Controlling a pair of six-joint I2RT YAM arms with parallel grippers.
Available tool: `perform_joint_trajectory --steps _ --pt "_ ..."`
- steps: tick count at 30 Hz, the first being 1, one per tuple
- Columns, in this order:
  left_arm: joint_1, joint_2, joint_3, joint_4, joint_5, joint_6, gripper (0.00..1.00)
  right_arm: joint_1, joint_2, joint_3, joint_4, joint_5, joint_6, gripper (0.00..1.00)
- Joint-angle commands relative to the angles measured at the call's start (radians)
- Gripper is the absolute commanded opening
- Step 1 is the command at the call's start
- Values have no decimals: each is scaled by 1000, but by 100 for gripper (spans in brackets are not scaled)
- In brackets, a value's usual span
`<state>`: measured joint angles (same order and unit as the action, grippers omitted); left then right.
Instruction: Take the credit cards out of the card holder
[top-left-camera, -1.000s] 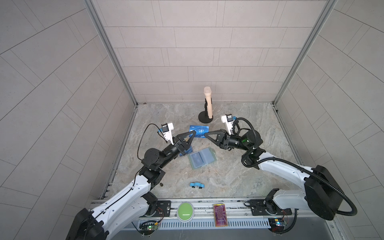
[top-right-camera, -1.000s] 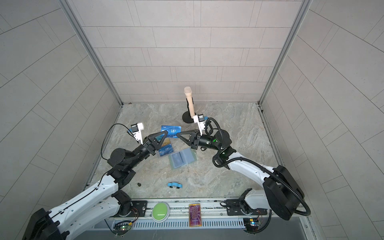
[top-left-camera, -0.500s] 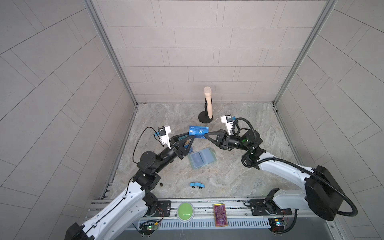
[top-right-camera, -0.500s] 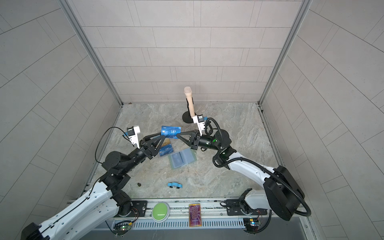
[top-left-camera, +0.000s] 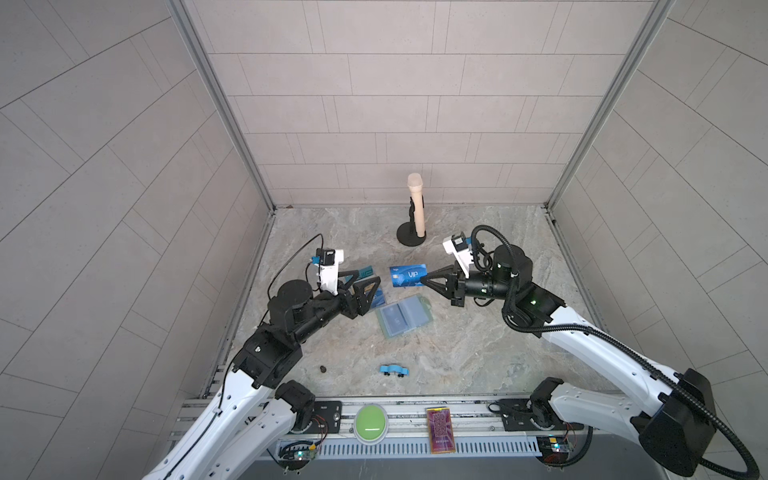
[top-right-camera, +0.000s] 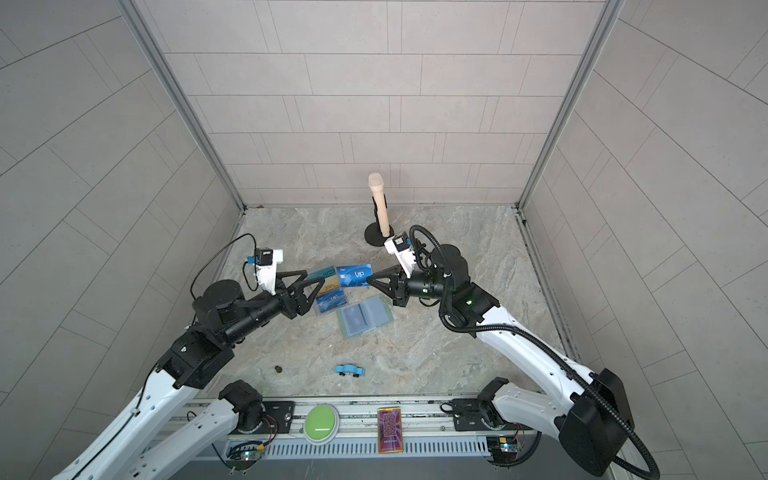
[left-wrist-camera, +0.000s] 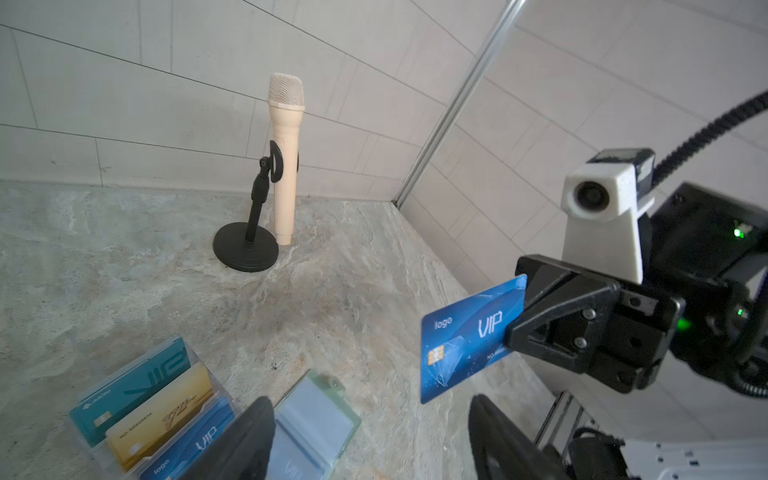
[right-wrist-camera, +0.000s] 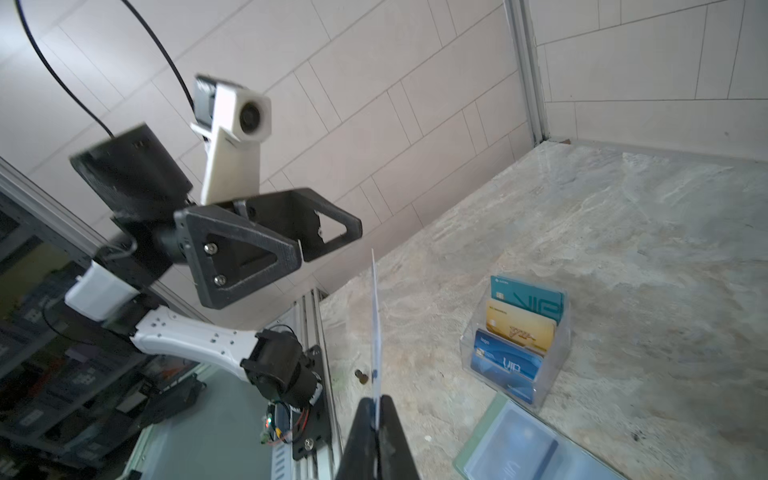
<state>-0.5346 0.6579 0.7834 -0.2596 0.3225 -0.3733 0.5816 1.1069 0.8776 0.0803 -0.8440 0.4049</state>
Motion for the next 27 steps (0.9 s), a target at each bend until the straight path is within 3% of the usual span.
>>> perform_joint_trajectory --steps 1,6,11,18,27 --pt "4 27 83 -184 116 167 79 -3 3 32 -239 -81 -204 0" --pt "2 76 178 -320 214 299 78 -2 26 58 -313 -174 -263 0" --pt "2 144 241 -412 321 392 70 19 55 83 -324 -248 -288 0" --pt "1 226 272 -437 482 445 58 53 93 115 -337 -310 -322 0" --pt "0 274 290 -452 578 483 48 98 145 158 -385 -326 -375 0"
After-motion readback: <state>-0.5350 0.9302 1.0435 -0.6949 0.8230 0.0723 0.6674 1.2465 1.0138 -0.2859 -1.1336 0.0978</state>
